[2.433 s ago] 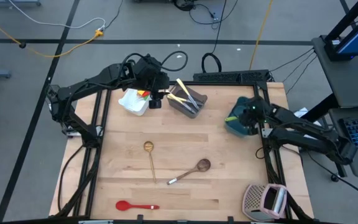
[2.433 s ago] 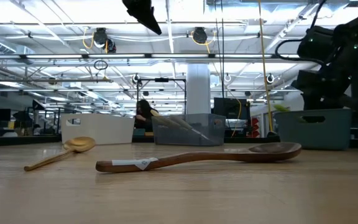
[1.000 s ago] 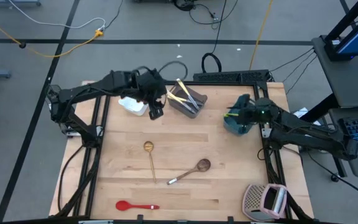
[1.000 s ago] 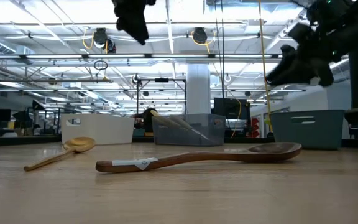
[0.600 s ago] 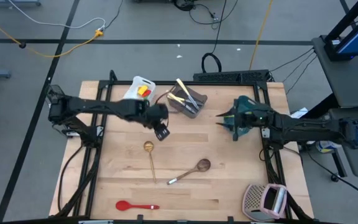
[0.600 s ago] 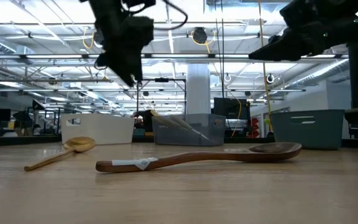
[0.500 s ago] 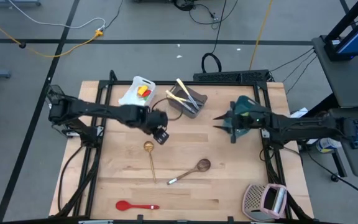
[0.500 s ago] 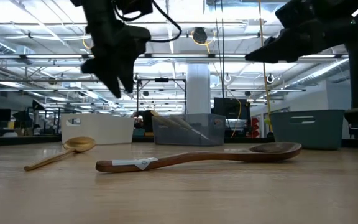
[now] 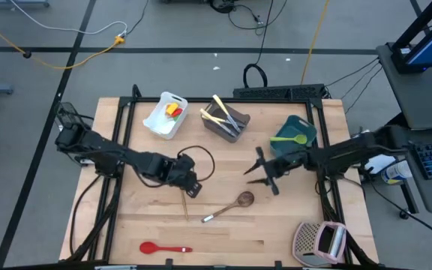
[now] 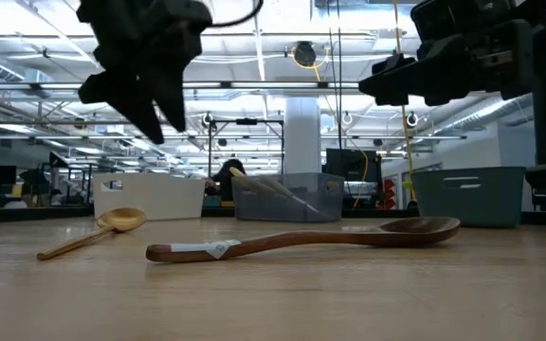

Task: Pick & Place Kitchen Items
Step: Put the brown serving spoon into the blue bin

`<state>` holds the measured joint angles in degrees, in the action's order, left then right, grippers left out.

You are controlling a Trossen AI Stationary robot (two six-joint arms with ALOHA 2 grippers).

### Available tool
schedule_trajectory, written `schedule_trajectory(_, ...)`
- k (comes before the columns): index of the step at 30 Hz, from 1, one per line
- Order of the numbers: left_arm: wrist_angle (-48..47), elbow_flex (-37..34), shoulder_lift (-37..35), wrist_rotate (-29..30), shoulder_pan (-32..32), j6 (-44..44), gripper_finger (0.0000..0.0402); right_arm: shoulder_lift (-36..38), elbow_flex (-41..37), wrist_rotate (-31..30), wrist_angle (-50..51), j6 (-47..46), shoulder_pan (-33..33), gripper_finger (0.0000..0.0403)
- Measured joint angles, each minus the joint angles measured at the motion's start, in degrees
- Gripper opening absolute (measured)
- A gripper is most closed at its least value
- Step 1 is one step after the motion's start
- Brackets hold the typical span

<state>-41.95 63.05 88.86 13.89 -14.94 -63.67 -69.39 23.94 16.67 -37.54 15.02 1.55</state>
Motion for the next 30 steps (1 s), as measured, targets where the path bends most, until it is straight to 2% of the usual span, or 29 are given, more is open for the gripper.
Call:
schedule_trajectory(4,5.61,0.00,0.00,2.50,-2.89,0.36,0.0191,-8.09,1.95,-0.02,-4.13,-1.83,3.66,0.0171)
schedule_trajectory(9,8.90,0.00,0.00,5.08,-5.51,0.52,0.0191,-18.13,8.87,-2.85,0.42,-3.44,7.22,0.0189)
schedule_trajectory(12,9.16,0.00,0.00,5.78,-6.05,0.50,0.0191,-23.19,13.71,-4.71,7.30,-4.54,8.60,0.0188)
schedule_trajectory(15,9.09,0.00,0.00,5.77,-6.12,0.78,0.0191,-26.95,18.24,-4.61,13.13,-5.59,9.48,0.0186)
schedule_trajectory(20,9.09,0.00,0.00,5.80,-5.78,2.23,0.0191,-31.94,23.46,-4.59,14.17,-9.26,11.35,0.0185)
schedule_trajectory(30,9.06,0.00,0.00,5.80,-5.70,5.72,0.0191,-39.24,26.56,-4.42,14.36,-15.31,12.33,0.0185)
